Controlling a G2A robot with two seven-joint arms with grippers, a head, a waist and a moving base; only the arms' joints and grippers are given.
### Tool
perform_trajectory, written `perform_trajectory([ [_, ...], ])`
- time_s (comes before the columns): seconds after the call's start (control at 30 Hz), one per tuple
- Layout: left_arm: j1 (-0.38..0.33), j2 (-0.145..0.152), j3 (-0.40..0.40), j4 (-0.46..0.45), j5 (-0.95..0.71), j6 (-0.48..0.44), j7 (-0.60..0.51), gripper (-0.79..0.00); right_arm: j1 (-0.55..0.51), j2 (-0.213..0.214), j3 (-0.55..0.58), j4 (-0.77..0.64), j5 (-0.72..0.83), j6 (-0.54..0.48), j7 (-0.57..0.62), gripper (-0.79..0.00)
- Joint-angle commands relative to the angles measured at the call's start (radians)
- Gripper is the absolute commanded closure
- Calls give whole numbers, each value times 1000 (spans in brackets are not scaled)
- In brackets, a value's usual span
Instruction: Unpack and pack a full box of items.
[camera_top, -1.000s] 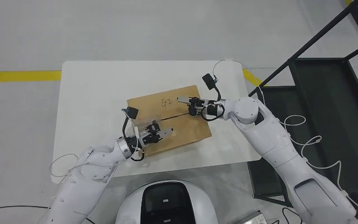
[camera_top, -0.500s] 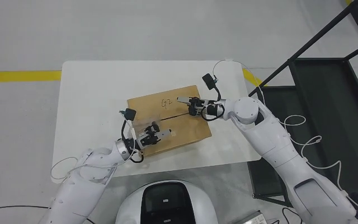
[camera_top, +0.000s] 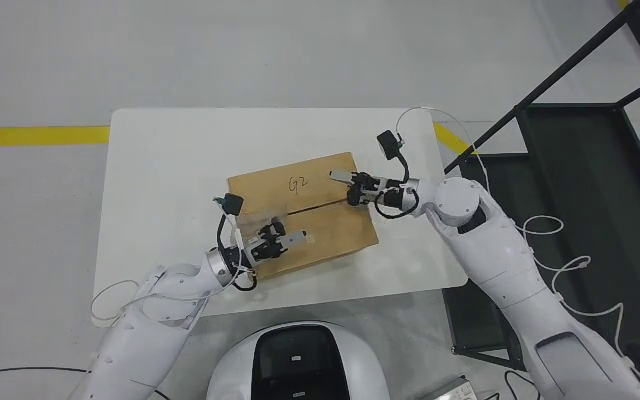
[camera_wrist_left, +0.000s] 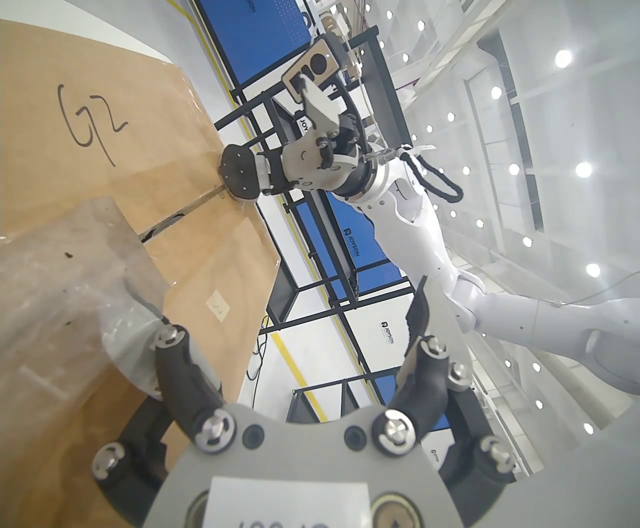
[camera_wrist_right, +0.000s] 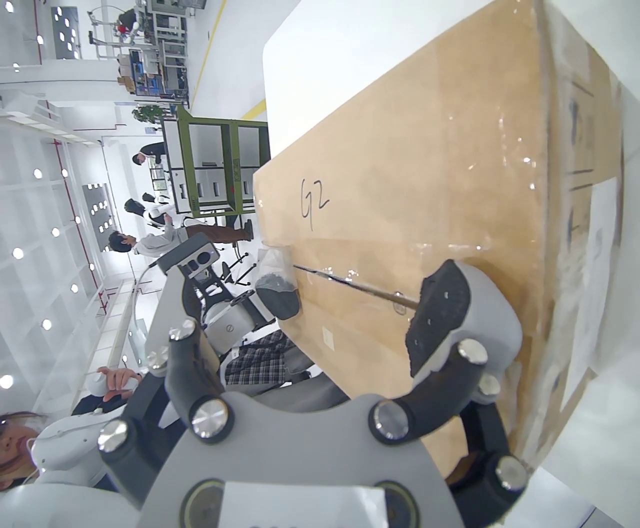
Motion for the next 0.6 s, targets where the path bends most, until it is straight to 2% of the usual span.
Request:
perform_trajectory([
  [0.0, 0, 0, 0, 0, 0, 0, 0, -785, -47, 10, 53, -31, 20, -21, -2, -785],
  [0.33, 0, 0, 1, -1, 1, 3, 2, -785, -242, 36, 236, -127, 135, -106, -40, -785],
  [0.57, -71, -18, 76, -13, 32, 99, -10, -785, -314, 42, 286, -175, 138, -117, -54, -785],
])
